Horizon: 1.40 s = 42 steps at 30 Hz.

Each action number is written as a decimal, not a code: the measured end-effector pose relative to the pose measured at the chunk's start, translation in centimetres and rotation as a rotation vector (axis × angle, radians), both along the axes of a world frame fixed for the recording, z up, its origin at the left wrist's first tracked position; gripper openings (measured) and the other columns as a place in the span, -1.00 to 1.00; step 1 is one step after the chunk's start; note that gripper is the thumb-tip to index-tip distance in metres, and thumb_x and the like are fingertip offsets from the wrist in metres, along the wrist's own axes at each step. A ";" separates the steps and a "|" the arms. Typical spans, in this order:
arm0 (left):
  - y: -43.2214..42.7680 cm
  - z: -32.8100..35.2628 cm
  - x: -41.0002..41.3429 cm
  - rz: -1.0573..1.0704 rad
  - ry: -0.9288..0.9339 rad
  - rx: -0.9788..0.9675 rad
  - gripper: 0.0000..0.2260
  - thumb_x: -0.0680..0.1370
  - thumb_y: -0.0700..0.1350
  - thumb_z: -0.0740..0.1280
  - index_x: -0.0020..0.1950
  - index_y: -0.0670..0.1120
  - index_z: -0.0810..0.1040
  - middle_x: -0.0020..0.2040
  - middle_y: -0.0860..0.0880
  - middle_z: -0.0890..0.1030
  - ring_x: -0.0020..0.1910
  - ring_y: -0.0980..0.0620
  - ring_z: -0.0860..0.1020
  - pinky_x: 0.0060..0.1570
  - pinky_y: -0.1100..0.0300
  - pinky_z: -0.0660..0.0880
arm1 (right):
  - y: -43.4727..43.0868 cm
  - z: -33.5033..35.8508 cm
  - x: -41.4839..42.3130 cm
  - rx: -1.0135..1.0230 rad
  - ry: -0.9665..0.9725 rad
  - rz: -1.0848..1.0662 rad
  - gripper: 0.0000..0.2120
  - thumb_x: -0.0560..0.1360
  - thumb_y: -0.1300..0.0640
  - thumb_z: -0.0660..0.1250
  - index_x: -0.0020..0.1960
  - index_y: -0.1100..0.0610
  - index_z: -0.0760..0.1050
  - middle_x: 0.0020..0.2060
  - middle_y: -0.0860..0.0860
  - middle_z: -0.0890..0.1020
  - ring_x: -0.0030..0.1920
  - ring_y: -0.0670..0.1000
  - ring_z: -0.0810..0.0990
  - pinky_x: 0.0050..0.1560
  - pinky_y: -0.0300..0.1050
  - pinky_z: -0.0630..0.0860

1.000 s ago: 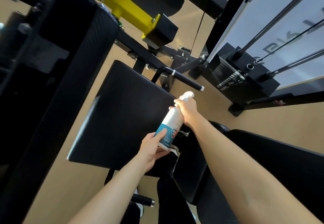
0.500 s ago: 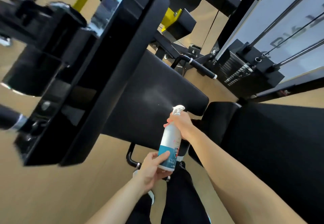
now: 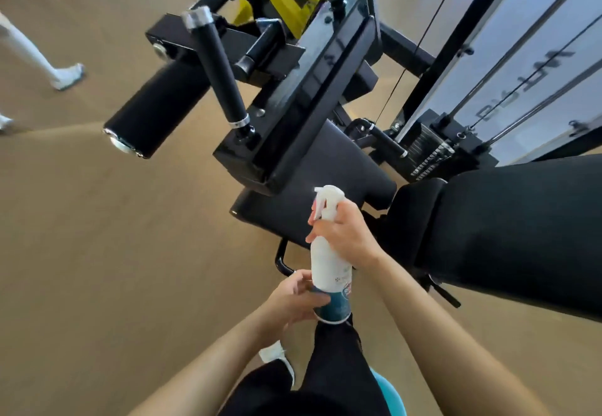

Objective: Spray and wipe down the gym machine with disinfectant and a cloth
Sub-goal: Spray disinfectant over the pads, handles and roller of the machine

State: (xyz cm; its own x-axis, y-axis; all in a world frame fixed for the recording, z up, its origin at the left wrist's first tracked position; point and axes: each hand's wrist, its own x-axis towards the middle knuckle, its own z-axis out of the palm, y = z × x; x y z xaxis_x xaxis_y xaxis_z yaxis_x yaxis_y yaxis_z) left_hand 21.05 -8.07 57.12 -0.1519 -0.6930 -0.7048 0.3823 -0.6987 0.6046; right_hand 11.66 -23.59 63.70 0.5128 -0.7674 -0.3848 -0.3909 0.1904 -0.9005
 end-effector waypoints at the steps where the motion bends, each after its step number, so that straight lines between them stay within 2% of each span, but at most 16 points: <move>1: 0.3 0.8 0.3 -0.005 -0.033 -0.032 -0.46 0.45 -0.06 0.53 0.39 -0.08 0.49 0.29 -0.08 0.65 0.26 -0.06 0.65 0.30 -0.10 0.58 | 0.8 0.9 0.3 -0.040 0.030 0.028 -0.94 0.48 0.39 0.28 -0.07 0.28 0.48 -0.24 0.14 0.61 -0.30 0.06 0.72 -0.29 0.01 0.63; 4: 0.4 3.0 1.8 0.147 -0.250 -0.119 -0.57 0.40 0.04 0.52 0.24 0.00 0.61 0.13 0.02 0.72 0.18 -0.03 0.67 0.21 -0.02 0.61 | 2.1 2.8 0.3 -0.118 0.033 0.016 -0.92 0.47 0.42 0.28 -0.09 0.28 0.46 -0.22 0.07 0.58 -0.28 0.07 0.73 -0.31 -0.07 0.61; 8: -1.0 6.7 4.8 0.615 -0.564 -0.252 -0.68 0.40 0.03 0.51 0.10 -0.01 0.59 -0.01 0.00 0.66 -0.04 0.05 0.63 -0.03 0.21 0.56 | 2.5 4.7 -0.2 -0.215 0.046 0.073 -0.74 0.39 0.48 0.36 0.00 0.21 0.52 0.05 -0.04 0.57 -0.19 -0.20 0.66 -0.21 -0.17 0.65; 10: -2.6 8.7 6.4 0.721 -0.706 -0.312 -0.68 0.47 -0.03 0.56 0.14 -0.02 0.54 0.03 0.05 0.62 -0.04 0.13 0.60 -0.04 0.35 0.50 | 2.2 5.2 -0.4 -0.228 0.104 0.062 -0.81 0.43 0.43 0.35 -0.01 0.22 0.52 -0.06 -0.03 0.59 -0.23 -0.19 0.68 -0.22 -0.13 0.63; 12: -4.5 10.3 7.9 0.750 -0.807 -0.355 -0.62 0.51 -0.04 0.55 0.25 0.01 0.49 0.12 0.11 0.57 0.07 0.21 0.56 0.04 0.35 0.48 | 1.6 5.4 -0.5 -0.238 0.131 0.055 -0.89 0.45 0.38 0.32 -0.09 0.22 0.49 -0.22 0.03 0.60 -0.31 -0.04 0.71 -0.23 -0.01 0.65; 14: -6.5 11.1 8.7 0.737 -0.832 -0.355 -0.44 0.49 0.03 0.56 0.40 0.02 0.42 0.22 0.13 0.52 0.16 0.18 0.52 0.15 0.26 0.48 | 0.6 5.4 -0.5 -0.252 0.148 0.069 -0.90 0.45 0.34 0.32 -0.13 0.17 0.47 -0.26 0.06 0.62 -0.33 0.02 0.72 -0.23 0.05 0.68; 16: -8.1 11.1 9.1 0.712 -0.814 -0.322 -0.32 0.47 0.08 0.57 0.50 0.00 0.35 0.19 0.17 0.52 0.14 0.17 0.52 0.22 0.20 0.48 | -0.7 5.4 -0.7 -0.234 0.147 0.102 -0.89 0.41 0.30 0.34 -0.10 0.14 0.49 -0.19 0.05 0.63 -0.32 -0.02 0.71 -0.20 0.11 0.71; 19: -9.9 10.4 9.3 0.725 -0.856 -0.280 -0.38 0.45 0.11 0.58 0.42 0.03 0.40 0.07 0.25 0.56 0.08 0.17 0.58 0.29 0.09 0.53 | -3.3 5.8 -1.0 -0.168 0.126 0.177 -0.75 0.34 0.25 0.35 0.01 0.11 0.51 0.00 0.04 0.61 -0.24 0.07 0.74 -0.15 0.18 0.71; 21: -10.6 9.8 9.3 0.783 -0.889 -0.254 -0.41 0.44 0.10 0.59 0.38 0.00 0.45 0.04 0.25 0.59 0.04 0.19 0.62 0.27 0.01 0.57 | -5.6 6.1 -1.3 -0.132 0.116 0.162 -0.79 0.37 0.35 0.33 -0.01 0.21 0.50 -0.07 0.08 0.62 -0.28 0.09 0.74 -0.14 0.23 0.70; 23: -11.1 9.4 9.0 0.827 -0.929 -0.228 -0.42 0.46 0.08 0.59 0.40 -0.03 0.47 0.01 0.25 0.60 -0.02 0.31 0.60 0.24 0.05 0.57 | -8.1 6.3 -1.5 -0.100 0.121 0.122 -0.87 0.41 0.42 0.29 -0.08 0.25 0.46 -0.25 0.12 0.61 -0.32 0.14 0.73 -0.12 0.27 0.67; 25: -11.4 9.1 8.4 0.866 -0.956 -0.223 -0.41 0.49 0.07 0.57 0.44 -0.04 0.46 0.04 0.22 0.63 -0.01 0.30 0.61 0.19 0.15 0.57 | -10.5 6.3 -1.7 -0.093 0.151 0.108 -0.88 0.43 0.42 0.28 -0.10 0.25 0.45 -0.33 0.14 0.62 -0.31 0.20 0.74 -0.12 0.26 0.67; 28: -11.6 8.4 7.4 0.925 -0.970 -0.219 -0.37 0.52 0.08 0.53 0.53 0.00 0.41 0.19 0.08 0.64 0.12 0.13 0.63 0.07 0.36 0.48 | -13.9 6.3 -2.1 -0.113 0.162 0.117 -0.89 0.44 0.39 0.29 -0.04 0.31 0.47 -0.21 0.15 0.65 -0.30 0.20 0.75 -0.10 0.29 0.70; 30: -11.8 8.2 7.0 0.958 -0.977 -0.206 -0.37 0.53 0.09 0.51 0.56 0.03 0.39 0.24 0.07 0.63 0.15 0.13 0.61 0.04 0.43 0.44 | -15.9 6.5 -2.2 -0.115 0.150 0.112 -0.87 0.47 0.40 0.29 -0.01 0.25 0.49 -0.16 0.10 0.64 -0.30 0.20 0.75 -0.12 0.25 0.71; 36: -12.4 8.3 6.1 1.025 -1.004 -0.188 -0.45 0.51 0.12 0.47 0.47 0.12 0.46 0.17 0.11 0.66 0.05 0.31 0.60 0.00 0.47 0.45 | -20.2 7.1 -1.9 -0.095 0.214 0.014 -0.85 0.42 0.42 0.28 -0.14 0.22 0.40 -0.25 0.23 0.62 -0.31 0.24 0.74 -0.19 0.30 0.70; 39: -13.0 8.2 5.9 1.066 -1.001 -0.181 -0.44 0.44 0.18 0.43 0.44 0.12 0.48 0.20 0.05 0.66 0.11 0.12 0.62 0.05 0.33 0.49 | -21.6 6.8 -1.9 -0.065 0.177 -0.051 -0.86 0.44 0.39 0.30 -0.07 0.22 0.40 -0.21 0.22 0.59 -0.29 0.28 0.74 -0.19 0.37 0.68; 42: -13.4 8.0 6.1 1.086 -1.023 -0.179 -0.45 0.42 0.17 0.40 0.39 0.08 0.51 0.18 0.02 0.66 0.13 0.04 0.63 0.00 0.34 0.48 | -23.7 6.3 -2.3 -0.027 0.135 -0.123 -0.82 0.42 0.29 0.36 -0.03 0.16 0.41 -0.09 0.22 0.62 -0.21 0.31 0.74 -0.18 0.36 0.68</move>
